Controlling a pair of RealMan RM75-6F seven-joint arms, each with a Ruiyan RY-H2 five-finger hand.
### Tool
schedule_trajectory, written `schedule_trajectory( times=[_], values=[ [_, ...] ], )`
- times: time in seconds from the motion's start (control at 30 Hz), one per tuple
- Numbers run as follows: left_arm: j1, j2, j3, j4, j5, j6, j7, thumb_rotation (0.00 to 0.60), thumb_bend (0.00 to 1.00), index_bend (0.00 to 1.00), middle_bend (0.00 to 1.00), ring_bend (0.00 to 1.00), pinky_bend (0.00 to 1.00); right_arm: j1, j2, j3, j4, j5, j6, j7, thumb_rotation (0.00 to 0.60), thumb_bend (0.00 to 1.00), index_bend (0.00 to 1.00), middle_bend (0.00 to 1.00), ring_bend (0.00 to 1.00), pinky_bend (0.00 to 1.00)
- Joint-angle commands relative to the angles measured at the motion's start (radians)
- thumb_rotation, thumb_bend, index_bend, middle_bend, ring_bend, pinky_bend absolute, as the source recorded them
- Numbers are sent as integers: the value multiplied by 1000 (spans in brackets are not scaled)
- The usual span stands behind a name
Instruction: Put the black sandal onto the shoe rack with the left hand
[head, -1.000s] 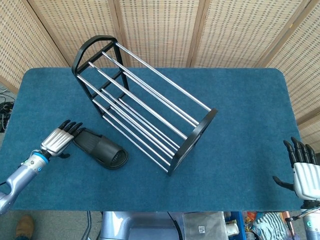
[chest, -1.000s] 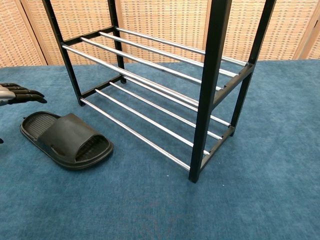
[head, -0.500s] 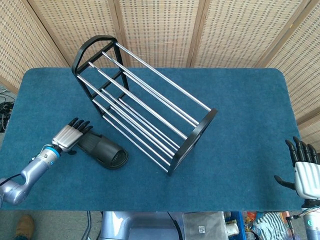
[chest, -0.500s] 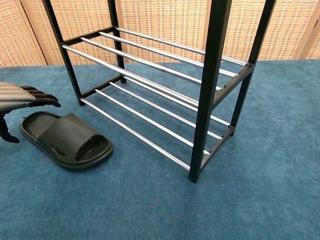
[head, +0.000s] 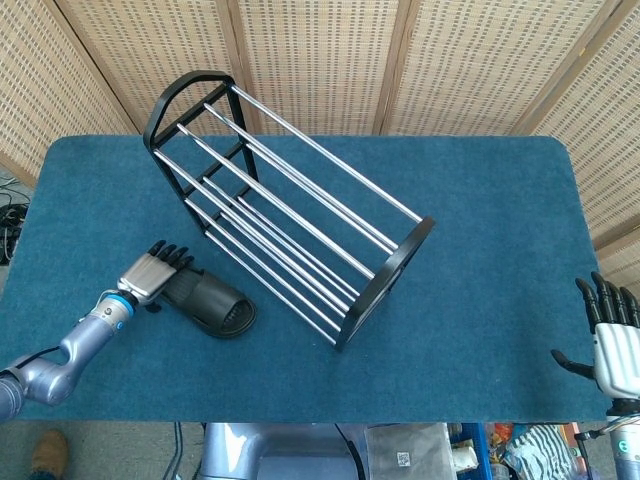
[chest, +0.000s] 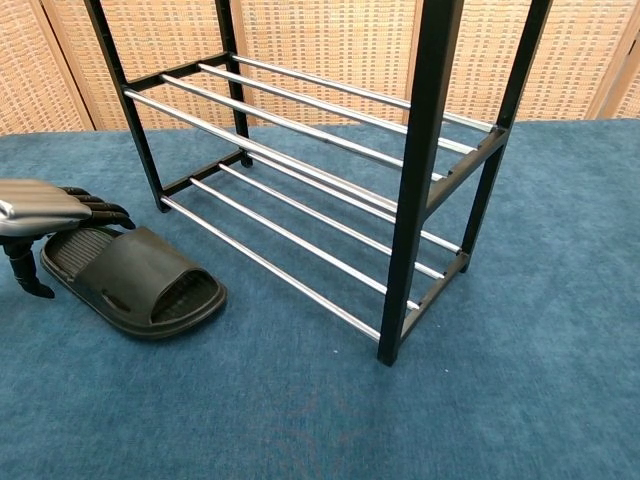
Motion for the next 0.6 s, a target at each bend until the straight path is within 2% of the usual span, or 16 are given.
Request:
schedule_trajectory(
  times=[0.03,0.17,0.33,0.4,0.53,0.6],
  values=[
    [-8,-7,2,-9,-36,-15,16,600,192,0,0,0,35,0,1,0,0,0,-1,2,600,0,0,0,0,0],
    [-14,-13,8,-20,-66,-18,29,600,192,38,20,20,124,0,4,-1,-1,0,-3,7,600,0,0,0,0,0],
    [-12,-18,15,-32,-81,3,36,600,192,394,316,275,331,-1,5,-1,-1,-1,-1,9,600,0,0,0,0,0],
    [-10,-17,19,-36,-80,13,36,600,202,472,382,332,368,-1,5,-2,-1,-1,-2,10,600,0,0,0,0,0],
    [2,-7,26,-47,-68,44,23,600,274,504,414,361,393,0,6,-2,-2,-2,-2,11,600,0,0,0,0,0],
    [10,2,29,-55,-63,58,10,600,276,506,417,363,394,-1,7,-3,-3,-4,-1,12,600,0,0,0,0,0]
  ],
)
